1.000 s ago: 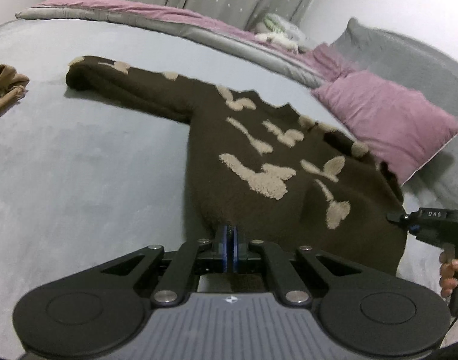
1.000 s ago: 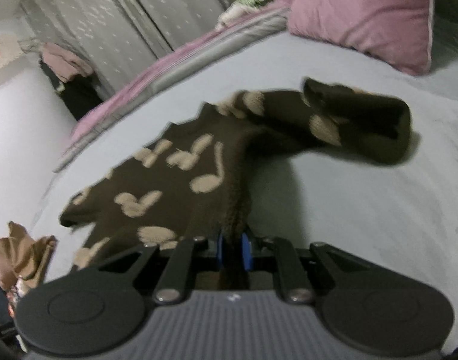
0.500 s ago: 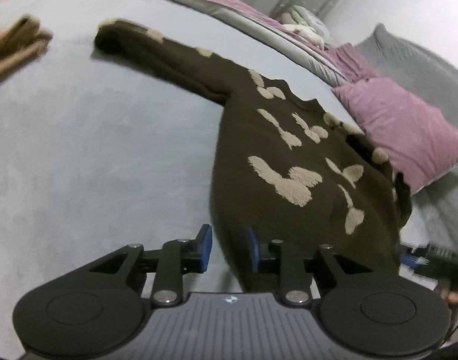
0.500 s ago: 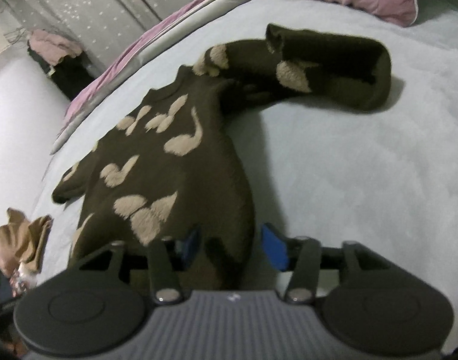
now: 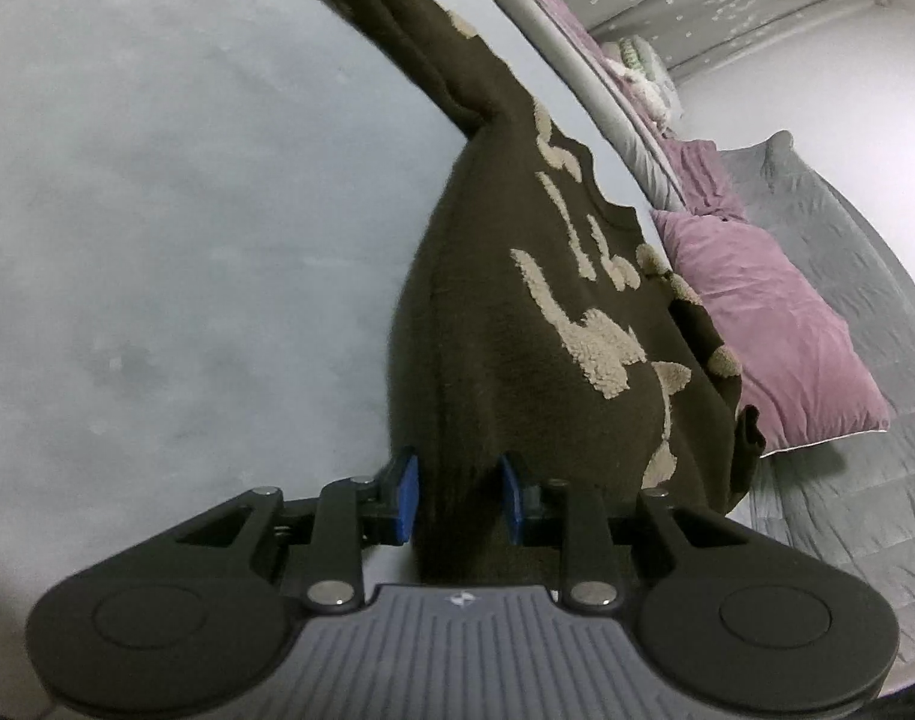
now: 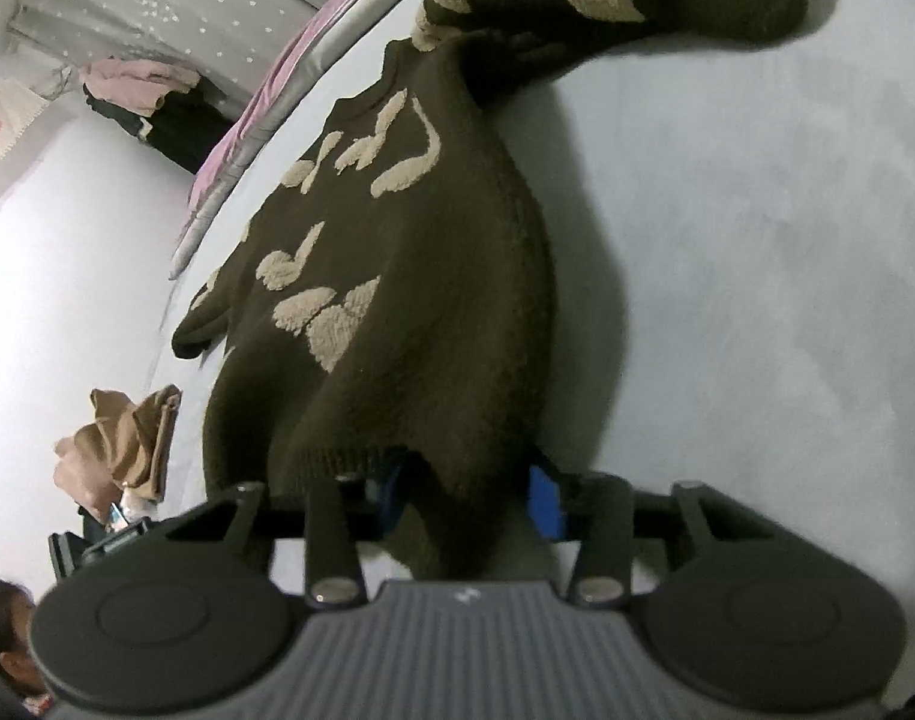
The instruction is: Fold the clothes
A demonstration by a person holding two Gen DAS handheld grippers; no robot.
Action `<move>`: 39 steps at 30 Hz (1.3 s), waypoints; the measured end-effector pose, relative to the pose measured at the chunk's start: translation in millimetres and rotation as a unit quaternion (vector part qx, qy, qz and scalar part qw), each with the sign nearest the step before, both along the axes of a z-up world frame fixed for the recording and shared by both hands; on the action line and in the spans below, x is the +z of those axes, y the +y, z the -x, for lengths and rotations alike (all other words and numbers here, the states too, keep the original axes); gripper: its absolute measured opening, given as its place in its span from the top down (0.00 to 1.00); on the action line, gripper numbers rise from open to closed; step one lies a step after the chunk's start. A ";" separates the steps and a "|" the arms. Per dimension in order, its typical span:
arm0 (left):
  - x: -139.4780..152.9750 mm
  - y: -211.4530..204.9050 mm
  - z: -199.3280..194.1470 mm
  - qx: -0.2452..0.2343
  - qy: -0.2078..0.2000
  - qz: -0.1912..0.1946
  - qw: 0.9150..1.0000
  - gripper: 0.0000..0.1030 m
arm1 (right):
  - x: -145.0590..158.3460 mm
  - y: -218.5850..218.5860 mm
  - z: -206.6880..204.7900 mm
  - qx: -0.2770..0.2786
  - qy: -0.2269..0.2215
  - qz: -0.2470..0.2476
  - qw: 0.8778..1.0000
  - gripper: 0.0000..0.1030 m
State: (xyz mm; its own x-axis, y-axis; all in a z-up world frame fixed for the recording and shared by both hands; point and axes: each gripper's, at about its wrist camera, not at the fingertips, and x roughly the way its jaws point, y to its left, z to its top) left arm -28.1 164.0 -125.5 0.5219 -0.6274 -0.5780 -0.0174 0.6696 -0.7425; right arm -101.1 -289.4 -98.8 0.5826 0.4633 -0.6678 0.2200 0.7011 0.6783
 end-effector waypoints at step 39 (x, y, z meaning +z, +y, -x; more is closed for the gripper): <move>2.6 9.6 16.4 0.011 0.041 0.012 0.999 0.64 | 3.4 -68.4 17.7 -0.049 0.026 -0.029 0.998 0.48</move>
State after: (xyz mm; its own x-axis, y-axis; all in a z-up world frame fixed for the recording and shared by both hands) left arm -44.5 173.6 -122.8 0.4875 -0.6299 -0.6046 -0.0944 0.6504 -0.7537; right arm -118.8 -357.8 -95.4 0.5932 0.4445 -0.6712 0.3214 0.6337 0.7037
